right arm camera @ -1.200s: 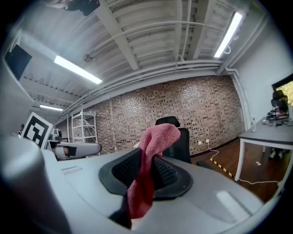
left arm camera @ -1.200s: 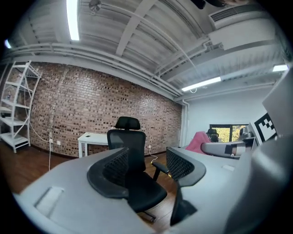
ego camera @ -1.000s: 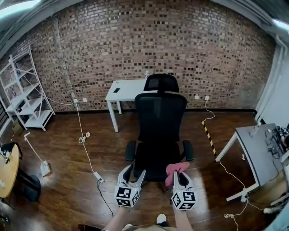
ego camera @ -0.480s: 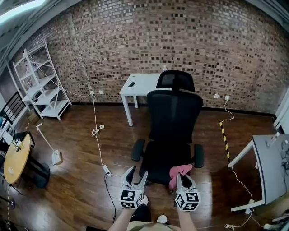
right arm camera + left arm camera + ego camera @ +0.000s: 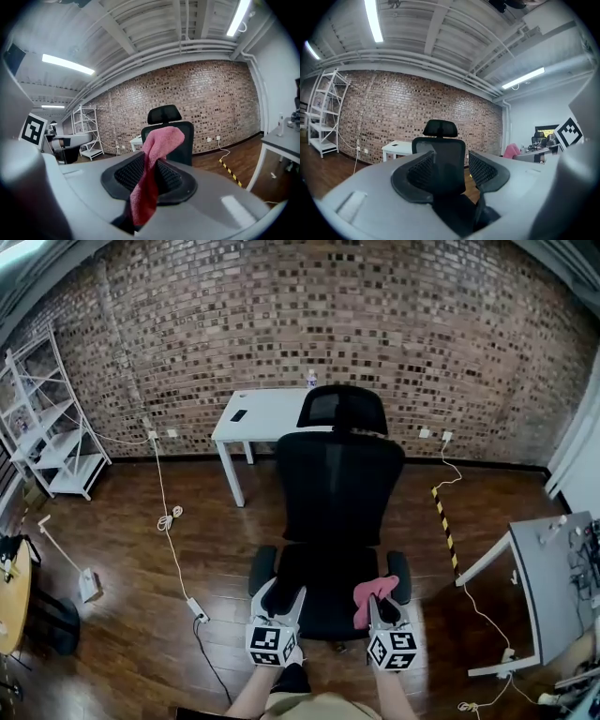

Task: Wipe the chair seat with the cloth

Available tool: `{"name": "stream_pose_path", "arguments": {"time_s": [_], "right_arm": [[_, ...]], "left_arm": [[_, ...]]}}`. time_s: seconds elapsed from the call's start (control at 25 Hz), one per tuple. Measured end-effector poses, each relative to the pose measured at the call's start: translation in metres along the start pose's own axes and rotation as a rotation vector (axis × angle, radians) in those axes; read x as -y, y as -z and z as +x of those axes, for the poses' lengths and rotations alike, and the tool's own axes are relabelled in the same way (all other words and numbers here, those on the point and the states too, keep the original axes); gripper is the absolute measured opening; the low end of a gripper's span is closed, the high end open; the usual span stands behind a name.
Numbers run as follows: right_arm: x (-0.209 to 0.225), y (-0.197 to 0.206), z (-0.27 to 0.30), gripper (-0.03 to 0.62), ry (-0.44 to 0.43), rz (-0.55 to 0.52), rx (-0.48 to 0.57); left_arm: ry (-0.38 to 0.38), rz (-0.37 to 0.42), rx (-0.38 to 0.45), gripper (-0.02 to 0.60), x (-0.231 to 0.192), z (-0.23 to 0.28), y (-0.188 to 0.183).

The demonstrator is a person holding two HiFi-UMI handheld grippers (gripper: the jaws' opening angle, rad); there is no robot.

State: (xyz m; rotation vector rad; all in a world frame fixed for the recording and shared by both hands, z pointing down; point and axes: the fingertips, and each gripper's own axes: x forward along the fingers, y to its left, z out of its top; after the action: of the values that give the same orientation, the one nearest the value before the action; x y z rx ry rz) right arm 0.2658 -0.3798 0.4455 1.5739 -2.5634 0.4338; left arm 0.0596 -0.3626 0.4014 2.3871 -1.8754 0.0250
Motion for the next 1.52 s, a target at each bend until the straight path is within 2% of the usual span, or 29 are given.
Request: {"name": "stream_pose_path", "arguments": {"time_s": [0.12,0.2,0.4,0.6,0.72,0.88,1.0,1.16,1.32,1.44,1.52], "right_arm": [[-0.004,-0.011,0.044,0.074,-0.011,-0.005,-0.018],[-0.009,-0.013,0.076,0.074,-0.022,-0.011,-0.041],[-0.038,0.015,0.149,0.074,-0.064,0.006,-0.136],[-0.049,0.077,0.199,0.075,-0.077,0.027,-0.300],[-0.047,0.113,0.231,0.075,-0.102,0.025,-0.384],[-0.041,0.171,0.295,0.077,-0.169,0.029,-0.495],[-0.040,0.227,0.351,0.082,-0.258,0.047,-0.574],[-0.047,0.304,0.442,0.086,-0.337,0.075,-0.640],[-0.059,0.368,0.514,0.086,-0.392,0.123,-0.673],[-0.069,0.405,0.539,0.084,-0.413,0.165,-0.696],[-0.057,0.418,0.539,0.083,-0.399,0.122,-0.691]], "left_arm": [[0.009,0.034,0.020,0.216,-0.030,0.033,-0.012],[0.007,0.029,0.021,0.216,-0.050,0.051,-0.012],[0.013,0.012,-0.024,0.216,-0.107,0.084,0.009],[-0.022,-0.035,-0.087,0.218,-0.160,0.119,0.052],[-0.013,-0.031,-0.125,0.218,-0.172,0.136,0.075],[-0.004,-0.044,-0.185,0.221,-0.182,0.157,0.111],[-0.018,-0.054,-0.246,0.225,-0.185,0.165,0.140],[-0.052,-0.072,-0.331,0.227,-0.202,0.176,0.175],[-0.078,-0.080,-0.360,0.225,-0.223,0.195,0.201],[-0.057,-0.047,-0.360,0.230,-0.229,0.214,0.213],[-0.023,-0.035,-0.362,0.231,-0.223,0.226,0.220]]}}
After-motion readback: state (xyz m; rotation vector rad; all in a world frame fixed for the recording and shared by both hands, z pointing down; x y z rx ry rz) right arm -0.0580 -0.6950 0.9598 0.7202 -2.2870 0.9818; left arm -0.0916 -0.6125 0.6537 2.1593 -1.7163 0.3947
